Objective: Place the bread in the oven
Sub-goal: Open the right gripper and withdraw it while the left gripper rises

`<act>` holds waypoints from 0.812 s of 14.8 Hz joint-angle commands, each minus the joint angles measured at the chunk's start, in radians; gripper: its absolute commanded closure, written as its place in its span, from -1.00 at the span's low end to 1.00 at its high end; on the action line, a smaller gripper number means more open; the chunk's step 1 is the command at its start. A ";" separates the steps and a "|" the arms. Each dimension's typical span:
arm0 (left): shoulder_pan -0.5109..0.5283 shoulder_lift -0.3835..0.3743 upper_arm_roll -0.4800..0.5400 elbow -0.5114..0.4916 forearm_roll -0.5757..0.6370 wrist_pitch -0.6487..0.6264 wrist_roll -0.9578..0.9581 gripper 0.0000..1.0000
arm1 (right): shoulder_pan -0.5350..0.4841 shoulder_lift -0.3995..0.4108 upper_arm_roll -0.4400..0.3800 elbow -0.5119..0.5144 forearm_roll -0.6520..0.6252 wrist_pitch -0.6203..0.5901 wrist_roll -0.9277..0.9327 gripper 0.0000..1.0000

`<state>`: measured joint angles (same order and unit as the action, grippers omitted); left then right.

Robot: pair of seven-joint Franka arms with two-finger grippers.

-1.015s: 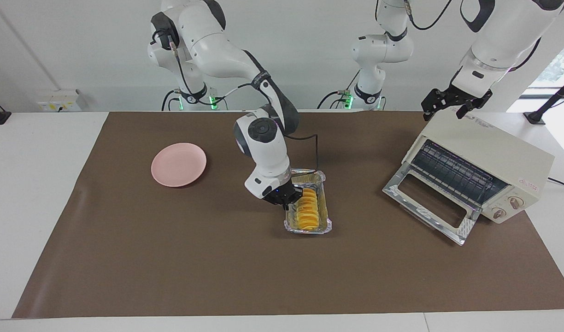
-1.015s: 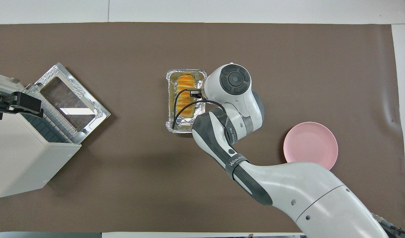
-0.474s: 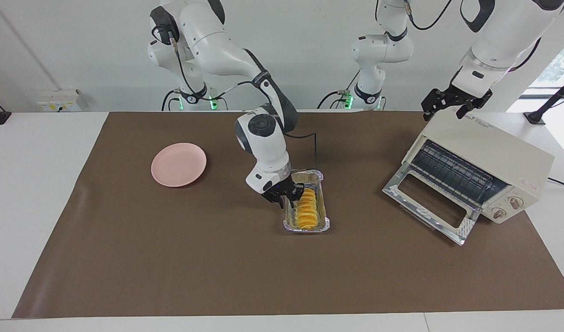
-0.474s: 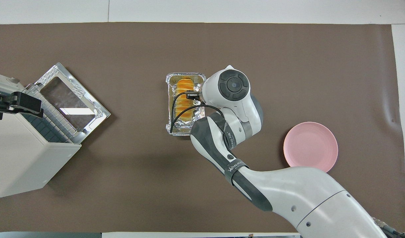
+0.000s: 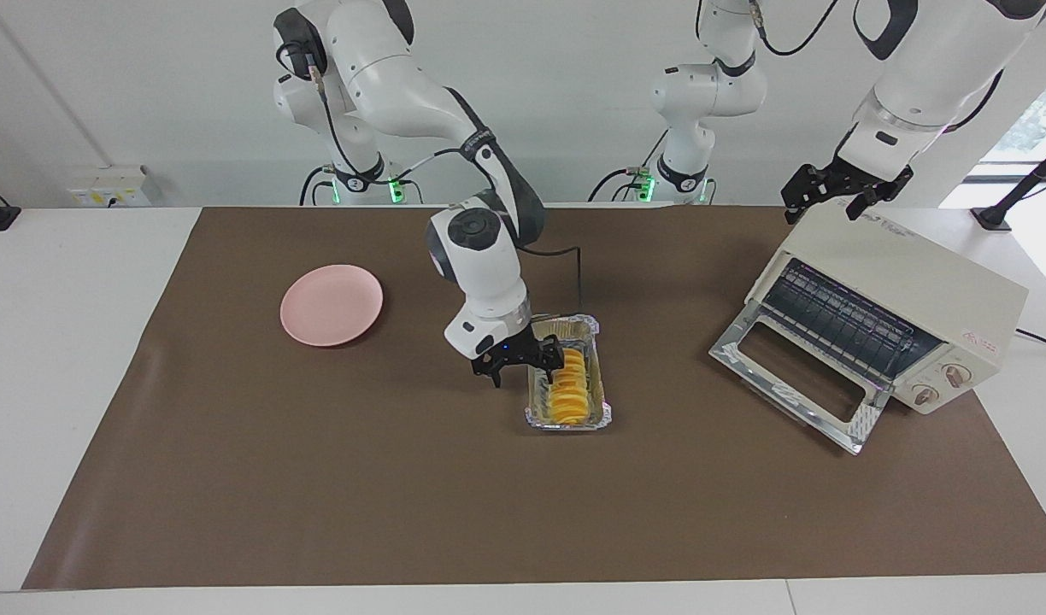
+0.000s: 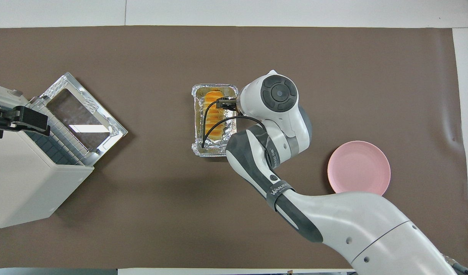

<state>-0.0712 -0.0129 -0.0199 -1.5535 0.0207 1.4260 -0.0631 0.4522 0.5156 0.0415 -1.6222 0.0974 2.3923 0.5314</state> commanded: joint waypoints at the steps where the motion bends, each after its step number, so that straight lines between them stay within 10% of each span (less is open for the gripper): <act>1: 0.011 -0.030 -0.005 -0.037 -0.015 0.024 0.003 -1.00 | -0.078 -0.084 0.009 -0.018 0.016 -0.060 -0.019 -1.00; 12: 0.011 -0.030 -0.005 -0.037 -0.015 0.022 0.003 -1.00 | -0.408 -0.339 0.001 -0.018 -0.001 -0.505 -0.588 -1.00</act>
<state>-0.0712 -0.0129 -0.0199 -1.5535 0.0207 1.4260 -0.0631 0.0770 0.2373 0.0321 -1.6190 0.0965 1.9597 0.0155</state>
